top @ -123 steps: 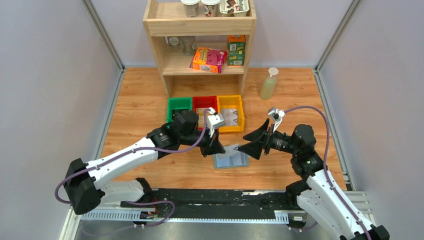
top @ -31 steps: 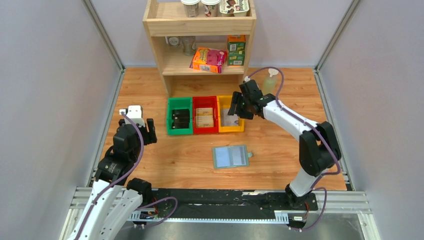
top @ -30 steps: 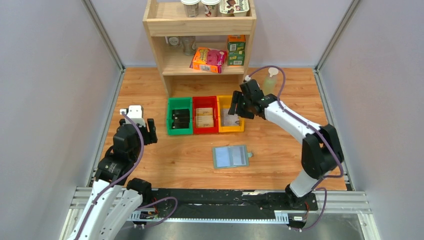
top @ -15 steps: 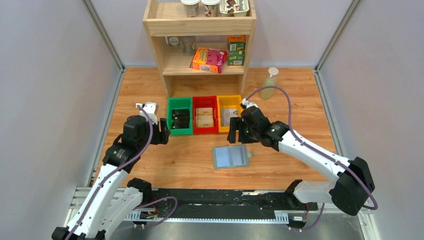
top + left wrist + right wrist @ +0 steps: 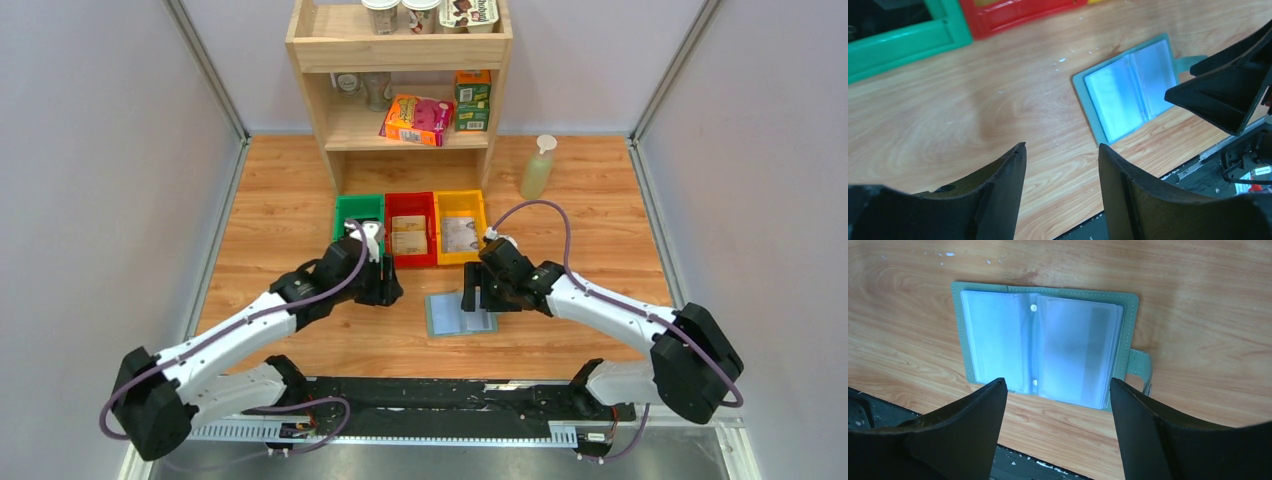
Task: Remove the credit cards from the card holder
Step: Remove the credit card from the card holder.
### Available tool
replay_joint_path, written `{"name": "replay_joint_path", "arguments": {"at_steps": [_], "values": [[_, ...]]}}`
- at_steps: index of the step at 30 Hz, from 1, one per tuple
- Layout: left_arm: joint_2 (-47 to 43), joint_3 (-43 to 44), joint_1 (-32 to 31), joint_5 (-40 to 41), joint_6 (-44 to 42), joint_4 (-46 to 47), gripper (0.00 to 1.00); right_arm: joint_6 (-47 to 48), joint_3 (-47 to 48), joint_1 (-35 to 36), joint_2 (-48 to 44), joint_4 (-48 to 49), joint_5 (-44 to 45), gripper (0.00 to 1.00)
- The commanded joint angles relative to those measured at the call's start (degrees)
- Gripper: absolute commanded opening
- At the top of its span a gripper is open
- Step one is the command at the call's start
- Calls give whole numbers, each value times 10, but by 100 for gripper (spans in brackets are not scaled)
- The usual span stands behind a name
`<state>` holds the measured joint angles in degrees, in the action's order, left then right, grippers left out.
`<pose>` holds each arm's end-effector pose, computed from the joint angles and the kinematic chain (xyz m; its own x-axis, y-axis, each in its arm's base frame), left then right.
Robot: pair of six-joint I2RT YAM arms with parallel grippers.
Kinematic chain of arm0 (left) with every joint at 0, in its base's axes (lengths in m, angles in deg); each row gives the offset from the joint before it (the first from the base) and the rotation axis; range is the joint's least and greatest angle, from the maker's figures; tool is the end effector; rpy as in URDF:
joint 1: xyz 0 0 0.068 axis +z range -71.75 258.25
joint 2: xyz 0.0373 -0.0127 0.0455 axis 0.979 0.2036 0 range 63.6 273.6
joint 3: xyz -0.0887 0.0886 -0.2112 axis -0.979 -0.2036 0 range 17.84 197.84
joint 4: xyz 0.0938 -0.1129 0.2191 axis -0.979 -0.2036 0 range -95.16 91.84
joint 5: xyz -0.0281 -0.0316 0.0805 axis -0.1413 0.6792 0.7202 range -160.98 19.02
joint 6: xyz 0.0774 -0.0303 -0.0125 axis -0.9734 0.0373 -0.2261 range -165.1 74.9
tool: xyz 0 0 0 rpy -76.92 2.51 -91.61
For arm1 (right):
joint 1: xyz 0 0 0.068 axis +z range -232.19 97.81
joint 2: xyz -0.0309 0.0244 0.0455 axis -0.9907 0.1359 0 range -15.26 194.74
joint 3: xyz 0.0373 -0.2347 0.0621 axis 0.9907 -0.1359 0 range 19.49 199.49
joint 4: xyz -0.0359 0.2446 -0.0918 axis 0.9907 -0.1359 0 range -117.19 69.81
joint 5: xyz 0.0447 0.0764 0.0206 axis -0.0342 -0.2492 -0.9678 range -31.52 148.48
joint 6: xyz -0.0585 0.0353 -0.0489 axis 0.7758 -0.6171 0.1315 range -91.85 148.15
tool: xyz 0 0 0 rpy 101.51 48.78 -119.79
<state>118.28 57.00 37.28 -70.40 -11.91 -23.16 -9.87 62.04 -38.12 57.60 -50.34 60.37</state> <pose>0.1895 -0.1636 0.2015 -0.7662 -0.0596 -0.6399 0.2753 0.8692 -0.4106 0.1936 0.1840 0.1373 -0.9135 -0.0275 -0.4059 -0.1534 0.9474 0.2810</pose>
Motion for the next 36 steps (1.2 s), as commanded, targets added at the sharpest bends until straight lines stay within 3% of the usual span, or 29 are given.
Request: {"name": "replay_joint_path", "arguments": {"at_steps": [1, 10, 17, 33, 36], "values": [[63, 6, -51, 28, 75, 86, 62, -16, -13, 0, 23, 56, 11, 77], [198, 30, -111, 30, 106, 165, 61, -20, -28, 0, 50, 76, 9, 75], [295, 65, -131, 20, 114, 165, 58, -15, -33, 0, 50, 87, 0, 73], [359, 60, -136, 0, 144, 183, 46, -10, -34, 0, 17, 98, -34, 53], [355, 58, -136, 3, 146, 182, 46, -12, -32, 0, 18, 91, -25, 54]]}}
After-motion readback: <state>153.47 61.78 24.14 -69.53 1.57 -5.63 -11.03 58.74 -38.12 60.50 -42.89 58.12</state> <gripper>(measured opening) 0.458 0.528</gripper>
